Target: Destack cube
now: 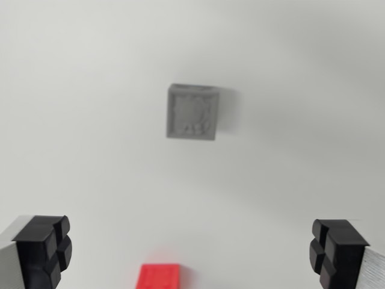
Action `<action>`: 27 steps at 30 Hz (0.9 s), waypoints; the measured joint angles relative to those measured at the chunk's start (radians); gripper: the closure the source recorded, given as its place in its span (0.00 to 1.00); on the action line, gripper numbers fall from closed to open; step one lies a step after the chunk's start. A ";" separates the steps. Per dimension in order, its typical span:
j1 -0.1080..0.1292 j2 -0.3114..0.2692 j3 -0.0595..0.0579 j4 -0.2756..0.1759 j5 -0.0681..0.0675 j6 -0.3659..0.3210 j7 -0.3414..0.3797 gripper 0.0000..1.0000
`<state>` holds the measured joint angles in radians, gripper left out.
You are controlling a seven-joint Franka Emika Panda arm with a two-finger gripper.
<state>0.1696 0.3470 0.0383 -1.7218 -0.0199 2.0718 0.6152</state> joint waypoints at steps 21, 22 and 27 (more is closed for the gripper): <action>0.000 -0.022 0.000 0.043 0.001 -0.066 -0.001 0.00; 0.000 -0.022 0.000 0.043 0.001 -0.066 -0.001 0.00; 0.000 -0.021 0.000 0.043 0.001 -0.066 -0.001 0.00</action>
<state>0.1696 0.3256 0.0387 -1.6789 -0.0190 2.0062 0.6144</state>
